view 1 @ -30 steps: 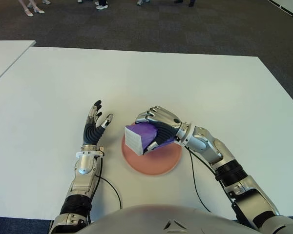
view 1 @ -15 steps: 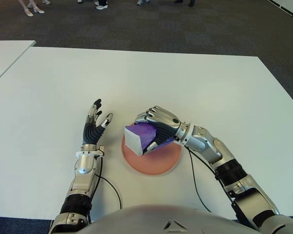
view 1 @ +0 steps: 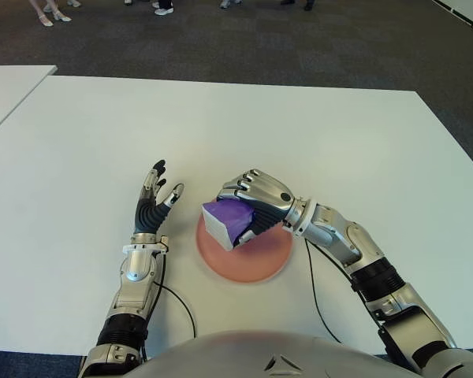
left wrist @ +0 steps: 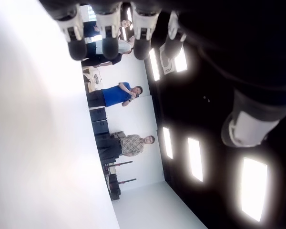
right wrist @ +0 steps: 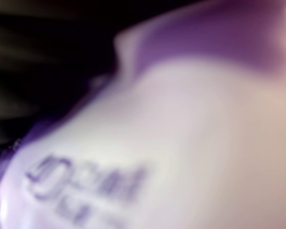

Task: Put the tissue paper into the plate.

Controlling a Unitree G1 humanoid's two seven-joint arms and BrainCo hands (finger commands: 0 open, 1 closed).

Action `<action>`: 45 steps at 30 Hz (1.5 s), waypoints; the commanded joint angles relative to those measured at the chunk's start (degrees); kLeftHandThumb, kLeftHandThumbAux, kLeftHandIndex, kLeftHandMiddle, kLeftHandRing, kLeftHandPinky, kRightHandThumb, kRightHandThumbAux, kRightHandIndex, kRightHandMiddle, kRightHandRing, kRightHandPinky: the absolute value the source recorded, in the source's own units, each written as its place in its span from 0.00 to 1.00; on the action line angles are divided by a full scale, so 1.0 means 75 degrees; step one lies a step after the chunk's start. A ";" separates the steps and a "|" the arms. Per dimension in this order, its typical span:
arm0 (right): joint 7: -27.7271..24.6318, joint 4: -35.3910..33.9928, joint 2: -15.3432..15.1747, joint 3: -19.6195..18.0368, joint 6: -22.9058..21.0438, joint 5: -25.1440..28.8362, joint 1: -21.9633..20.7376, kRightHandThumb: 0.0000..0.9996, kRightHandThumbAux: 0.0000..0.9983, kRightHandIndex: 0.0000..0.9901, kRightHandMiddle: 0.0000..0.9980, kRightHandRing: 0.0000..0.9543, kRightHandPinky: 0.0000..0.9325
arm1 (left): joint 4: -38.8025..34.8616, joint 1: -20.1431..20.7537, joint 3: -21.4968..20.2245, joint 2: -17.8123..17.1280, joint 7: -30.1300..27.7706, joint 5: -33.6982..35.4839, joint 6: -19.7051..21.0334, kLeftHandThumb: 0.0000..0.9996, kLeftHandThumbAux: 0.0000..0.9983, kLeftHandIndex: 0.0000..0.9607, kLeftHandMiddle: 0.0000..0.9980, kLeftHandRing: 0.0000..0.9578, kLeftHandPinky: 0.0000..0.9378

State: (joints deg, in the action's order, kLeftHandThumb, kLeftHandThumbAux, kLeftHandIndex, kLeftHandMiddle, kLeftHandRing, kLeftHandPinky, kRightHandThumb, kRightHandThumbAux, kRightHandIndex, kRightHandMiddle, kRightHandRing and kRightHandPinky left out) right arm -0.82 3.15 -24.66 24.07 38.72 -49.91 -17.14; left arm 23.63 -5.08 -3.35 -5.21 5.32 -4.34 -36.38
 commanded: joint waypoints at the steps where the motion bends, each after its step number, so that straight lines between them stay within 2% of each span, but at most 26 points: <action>1: -0.0450 -0.0281 -0.0408 0.0187 -0.0227 -0.0583 -0.0038 0.28 0.52 0.15 0.17 0.15 0.13 | 0.0386 -0.0396 0.0034 -0.0016 -0.0144 -0.0004 0.0105 0.00 0.50 0.00 0.00 0.00 0.00; 3: -0.0740 -0.0390 -0.0532 0.0249 -0.0286 -0.0667 -0.0089 0.18 0.49 0.07 0.08 0.06 0.05 | 0.0412 -0.0385 0.0027 -0.0027 -0.0159 0.0000 0.0100 0.00 0.49 0.00 0.00 0.00 0.00; 5: -0.0996 -0.0494 -0.0647 0.0281 -0.0327 -0.0685 -0.0106 0.12 0.46 0.03 0.04 0.03 0.03 | 0.0427 -0.0383 0.0018 -0.0039 -0.0190 0.0019 0.0113 0.00 0.49 0.00 0.00 0.00 0.00; 11: -0.1053 -0.0541 -0.0799 0.0300 -0.0361 -0.0673 -0.0064 0.04 0.39 0.00 0.00 0.00 0.00 | 0.0431 -0.0374 -0.0009 -0.0049 -0.0238 0.0073 0.0181 0.00 0.48 0.00 0.00 0.00 0.00; 31: -0.0470 -0.0294 -0.0972 0.0479 -0.0150 -0.0806 0.0048 0.00 0.33 0.00 0.00 0.00 0.00 | 0.0377 -0.0444 -0.0037 -0.0041 -0.0192 0.0082 0.0006 0.00 0.51 0.00 0.00 0.00 0.00; 45: -0.0419 -0.0168 -0.1077 0.0594 -0.0083 -0.0789 -0.0010 0.00 0.33 0.00 0.00 0.00 0.00 | 0.0393 -0.0427 -0.0026 -0.0065 -0.0247 0.0101 -0.0023 0.01 0.49 0.00 0.00 0.00 0.00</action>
State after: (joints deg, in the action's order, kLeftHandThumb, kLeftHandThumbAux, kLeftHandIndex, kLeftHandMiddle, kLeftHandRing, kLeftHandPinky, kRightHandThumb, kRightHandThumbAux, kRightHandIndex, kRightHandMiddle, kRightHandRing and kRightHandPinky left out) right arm -4.02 0.98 -32.25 27.99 37.77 -55.12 -17.39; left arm 23.51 -5.45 -3.59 -5.49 3.87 -2.86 -36.58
